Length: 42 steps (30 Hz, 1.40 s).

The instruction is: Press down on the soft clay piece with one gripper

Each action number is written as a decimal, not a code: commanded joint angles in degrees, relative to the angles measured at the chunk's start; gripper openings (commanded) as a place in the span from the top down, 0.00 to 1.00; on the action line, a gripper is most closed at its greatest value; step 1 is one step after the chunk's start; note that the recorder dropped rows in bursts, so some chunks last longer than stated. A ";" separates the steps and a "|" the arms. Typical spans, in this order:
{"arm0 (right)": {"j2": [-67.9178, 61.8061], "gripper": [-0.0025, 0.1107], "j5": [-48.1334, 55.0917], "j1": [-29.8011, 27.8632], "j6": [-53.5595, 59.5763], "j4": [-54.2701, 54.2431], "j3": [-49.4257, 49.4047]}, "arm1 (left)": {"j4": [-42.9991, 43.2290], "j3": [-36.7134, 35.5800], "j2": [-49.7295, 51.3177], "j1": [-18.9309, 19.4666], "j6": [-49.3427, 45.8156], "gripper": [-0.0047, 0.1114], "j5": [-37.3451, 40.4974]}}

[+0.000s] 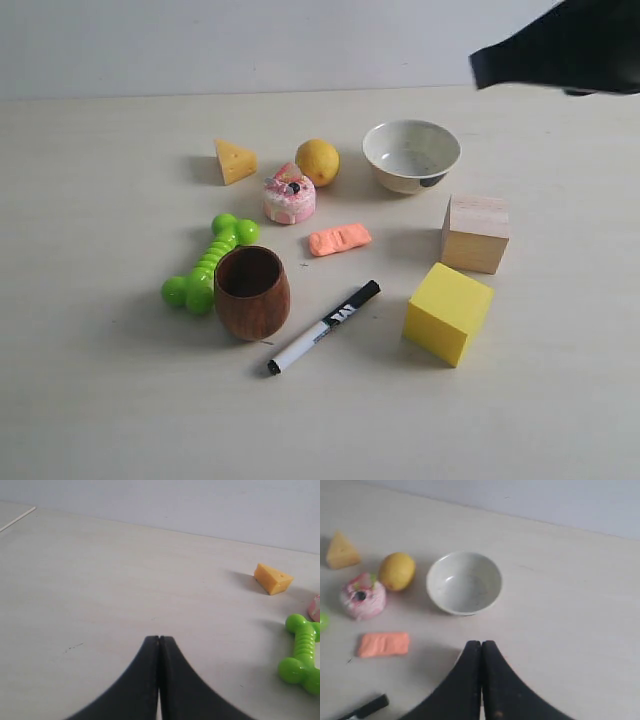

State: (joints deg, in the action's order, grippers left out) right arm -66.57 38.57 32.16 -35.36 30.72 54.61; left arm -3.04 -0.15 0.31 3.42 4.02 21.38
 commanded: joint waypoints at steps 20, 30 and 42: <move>39.63 0.97 -9.50 -39.91 1.80 0.19 -28.60 | -0.35 0.15 -0.31 -0.05 0.34 0.96 -0.57; 44.86 0.97 -23.16 -39.81 3.16 -4.49 -34.84 | -0.35 0.15 -0.31 -0.05 0.34 0.96 -0.57; 53.19 0.97 -26.47 -39.81 36.34 -37.94 -43.56 | -0.35 0.15 -0.31 -0.05 0.34 0.96 -0.57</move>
State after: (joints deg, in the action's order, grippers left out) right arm -15.74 12.59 -7.44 -8.96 1.11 13.77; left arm -3.04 -0.15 0.31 3.42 4.02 21.38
